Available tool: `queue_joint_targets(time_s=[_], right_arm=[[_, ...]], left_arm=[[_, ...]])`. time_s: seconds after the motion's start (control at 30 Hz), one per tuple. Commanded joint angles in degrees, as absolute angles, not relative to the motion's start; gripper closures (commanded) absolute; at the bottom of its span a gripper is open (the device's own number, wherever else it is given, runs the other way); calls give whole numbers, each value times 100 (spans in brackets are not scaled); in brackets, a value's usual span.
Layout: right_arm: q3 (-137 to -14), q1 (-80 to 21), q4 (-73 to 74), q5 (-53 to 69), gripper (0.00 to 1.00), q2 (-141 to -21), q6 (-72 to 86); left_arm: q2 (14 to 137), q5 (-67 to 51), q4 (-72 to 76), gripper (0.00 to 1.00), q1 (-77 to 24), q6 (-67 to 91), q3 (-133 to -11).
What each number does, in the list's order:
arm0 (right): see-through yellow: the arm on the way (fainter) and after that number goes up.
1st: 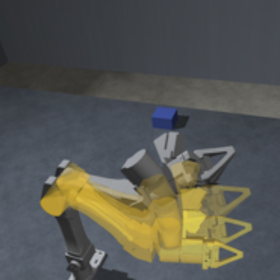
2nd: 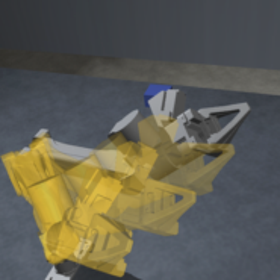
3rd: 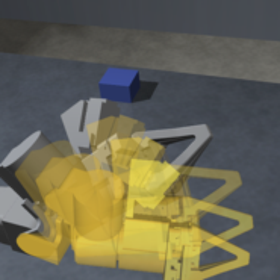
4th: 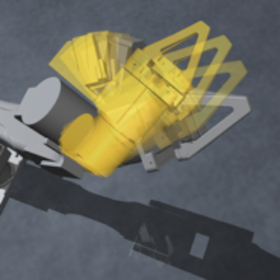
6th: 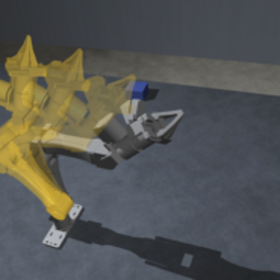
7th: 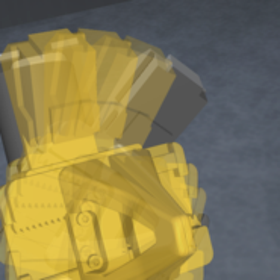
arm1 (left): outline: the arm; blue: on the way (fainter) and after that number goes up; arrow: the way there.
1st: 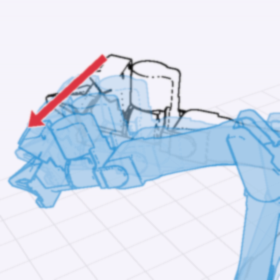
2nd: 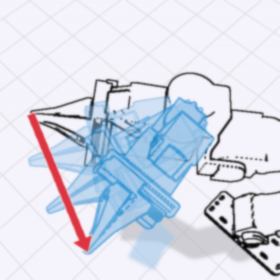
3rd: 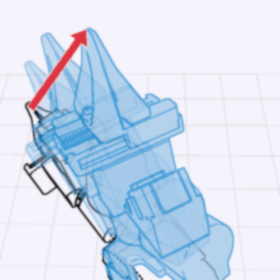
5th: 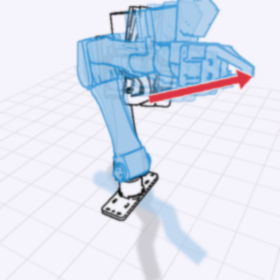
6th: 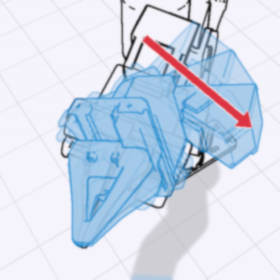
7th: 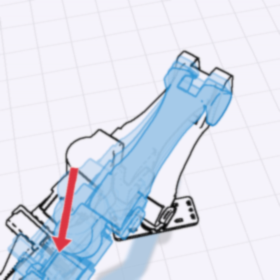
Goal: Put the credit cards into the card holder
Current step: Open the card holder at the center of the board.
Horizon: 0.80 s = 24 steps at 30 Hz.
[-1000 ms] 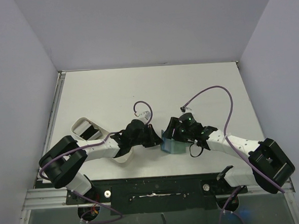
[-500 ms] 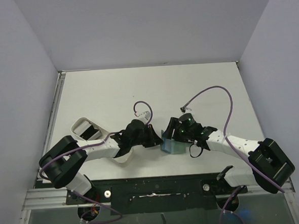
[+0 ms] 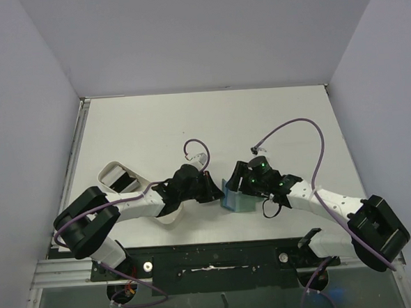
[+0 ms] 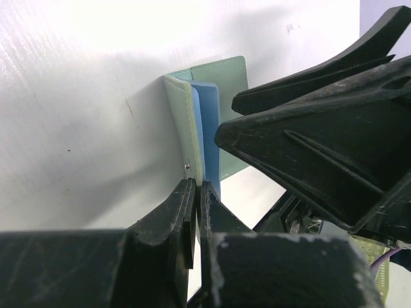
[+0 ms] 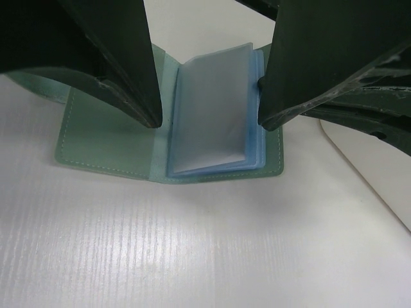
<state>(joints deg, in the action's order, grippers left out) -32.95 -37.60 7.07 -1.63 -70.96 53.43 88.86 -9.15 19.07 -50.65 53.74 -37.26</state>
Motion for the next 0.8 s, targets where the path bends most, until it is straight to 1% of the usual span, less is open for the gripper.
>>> queue_joint_targets(time_s=[0.0,0.33,0.4,0.53,0.77], right_arm=[[-3229,-3793,739,-408,38,-6824,5362],[-3118,-3780,168,105,38,-7170,5275],[-3155,-3777,258,68,40,-7278,5265],[-3164,-3785,1008,-517,45,-7267,5194],[-2987,-3765,2380,-1619,46,-6529,5207]], left_arm=[[8778,-878,2203,100,-5095,5287,-3788],[8789,-929,2257,100,-5094,5309,-3788],[8787,-932,2264,100,-5094,5306,-3788],[8761,-904,2168,100,-5095,5275,-3792],[8688,-936,2069,100,-5093,5194,-3850]])
